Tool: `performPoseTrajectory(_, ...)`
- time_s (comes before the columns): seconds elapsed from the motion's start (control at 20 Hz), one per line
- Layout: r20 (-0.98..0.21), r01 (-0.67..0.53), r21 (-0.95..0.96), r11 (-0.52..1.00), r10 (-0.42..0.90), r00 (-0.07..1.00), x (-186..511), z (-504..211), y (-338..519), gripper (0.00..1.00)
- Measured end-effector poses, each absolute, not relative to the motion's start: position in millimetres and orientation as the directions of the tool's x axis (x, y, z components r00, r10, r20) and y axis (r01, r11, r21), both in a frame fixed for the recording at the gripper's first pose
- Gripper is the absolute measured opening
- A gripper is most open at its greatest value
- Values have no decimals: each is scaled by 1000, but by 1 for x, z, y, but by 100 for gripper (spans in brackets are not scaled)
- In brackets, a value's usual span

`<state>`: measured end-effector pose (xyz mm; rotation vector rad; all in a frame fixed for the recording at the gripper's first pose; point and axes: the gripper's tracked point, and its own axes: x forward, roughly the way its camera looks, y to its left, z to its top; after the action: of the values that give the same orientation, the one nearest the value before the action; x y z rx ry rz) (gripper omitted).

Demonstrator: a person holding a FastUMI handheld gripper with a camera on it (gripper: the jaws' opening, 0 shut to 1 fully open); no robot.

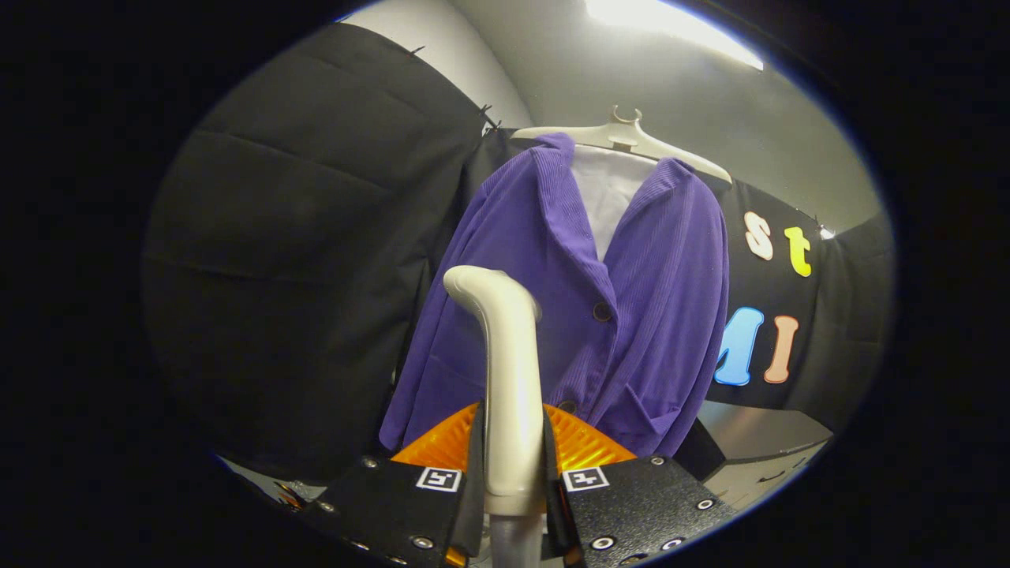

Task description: Iron the clothes twice with a garment steamer, once on the left side and once on the right side.

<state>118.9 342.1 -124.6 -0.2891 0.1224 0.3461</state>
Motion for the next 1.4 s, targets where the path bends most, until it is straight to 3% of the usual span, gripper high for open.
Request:
performPoseTrajectory(0.95,-512,-475,-156,866,340,789,50,-263,311,33)
performPoseTrajectory(1.4,-497,-390,-23,921,328,804,26,-207,214,33)
